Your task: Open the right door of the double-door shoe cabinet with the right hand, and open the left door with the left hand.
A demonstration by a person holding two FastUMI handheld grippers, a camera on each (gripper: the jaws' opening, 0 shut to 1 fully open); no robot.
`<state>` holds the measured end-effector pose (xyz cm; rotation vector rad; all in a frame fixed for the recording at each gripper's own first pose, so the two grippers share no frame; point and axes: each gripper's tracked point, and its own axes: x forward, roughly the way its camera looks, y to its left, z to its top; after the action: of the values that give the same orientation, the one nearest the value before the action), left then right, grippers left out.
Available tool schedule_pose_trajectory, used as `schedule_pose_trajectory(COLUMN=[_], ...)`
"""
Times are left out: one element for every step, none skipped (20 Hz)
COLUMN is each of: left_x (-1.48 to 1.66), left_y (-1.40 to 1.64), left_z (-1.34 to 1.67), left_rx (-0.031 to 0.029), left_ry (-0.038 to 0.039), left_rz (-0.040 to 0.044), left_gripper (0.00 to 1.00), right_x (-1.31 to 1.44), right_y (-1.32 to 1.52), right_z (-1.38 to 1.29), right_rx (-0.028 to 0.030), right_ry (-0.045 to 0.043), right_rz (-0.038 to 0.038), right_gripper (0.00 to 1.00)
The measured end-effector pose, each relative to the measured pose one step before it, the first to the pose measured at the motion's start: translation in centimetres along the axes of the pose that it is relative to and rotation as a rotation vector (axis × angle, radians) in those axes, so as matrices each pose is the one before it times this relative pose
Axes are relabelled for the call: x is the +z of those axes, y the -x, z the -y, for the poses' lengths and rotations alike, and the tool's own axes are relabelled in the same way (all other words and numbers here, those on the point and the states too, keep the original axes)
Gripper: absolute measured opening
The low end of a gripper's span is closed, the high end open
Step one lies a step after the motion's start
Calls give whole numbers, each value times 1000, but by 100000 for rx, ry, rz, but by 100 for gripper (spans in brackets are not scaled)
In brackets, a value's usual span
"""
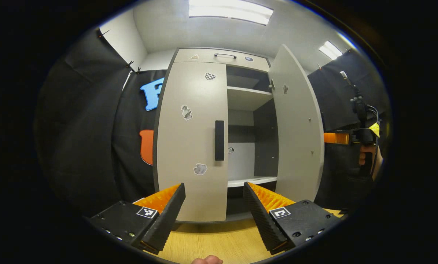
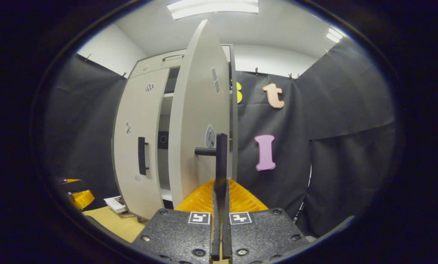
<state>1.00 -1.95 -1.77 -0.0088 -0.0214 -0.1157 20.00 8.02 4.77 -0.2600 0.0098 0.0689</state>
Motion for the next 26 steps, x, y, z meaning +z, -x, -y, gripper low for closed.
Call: schedule_pose_trajectory(left_x=[-264,-212,-217,-159,-150,-256,-234,-48,-125,-60,-92,-15,-141,-121,-45,-62,119,163,127,176,72,59,73,-52,-112,117], left_y=[-236,-96,-77,-80,-42,-200,-126,-106,-43,-4,26,12,-50,-44,50,22,94,139,135,67,14,-19,-88,-97,-93,-209], left_z=[44,117,112,-5,-38,-152,-40,-83,-40,15,-2,-60,-74,-194,-228,-436,-182,-87,-191,-161,-146,-91,51,-18,57,146], left_rx=[96,-132,-140,61,331,344,325,582,511,214,201,329,249,206,469,869,532,520,423,371,433,172,-360,-169,-588,-1132], left_ry=[301,570,484,247,-57,-163,-294,-308,-109,65,97,9,-67,-60,-89,-105,47,-15,115,347,632,938,1231,1353,1306,978], left_rz=[-769,-780,-697,-622,-478,-735,-653,-521,-661,-442,-363,-266,-225,0,137,583,801,892,860,851,755,530,337,247,44,80], left_gripper=[95,95,95,95,95,95,95,95,95,95,95,95,95,95,95,95,95,95,95,95,95,95,95,95,95,95], right_x=[-61,-14,1,51,64,-23,-39,-127,-323,-2,115,-29,-5,-63,-312,-386,-194,-145,-358,-140,-177,-498,-721,-222,77,-24], right_y=[-50,-57,-111,8,91,-86,21,-85,-160,9,-23,64,22,111,222,662,881,1044,1266,1312,1346,1300,1203,856,551,91], right_z=[608,729,870,1099,948,-65,-199,-46,256,93,42,-26,91,-48,35,109,60,-73,95,-56,-425,-282,-488,-881,-1490,-1296], right_rx=[-752,-1770,-2206,-1940,-1434,2820,2133,1513,103,-320,-302,-425,-530,-301,-726,-997,-1129,-1221,-1997,-1194,-862,-944,228,1785,4804,3275], right_ry=[-296,-140,633,1393,820,-1631,-2430,199,1441,1813,1841,1572,601,-624,-1134,-1040,-1136,-1105,-629,5,381,412,205,-1445,-1845,-712], right_rz=[42,33,20,343,151,-865,-216,-182,-536,74,149,46,10,-683,-1460,-1725,-469,-174,-300,138,-120,-1431,-1106,1339,1735,479], right_gripper=[5,4,4,4,4,4,4,4,4,4,4,4,4,4,4,4,4,4,4,4,4,4,4,4,4,4])
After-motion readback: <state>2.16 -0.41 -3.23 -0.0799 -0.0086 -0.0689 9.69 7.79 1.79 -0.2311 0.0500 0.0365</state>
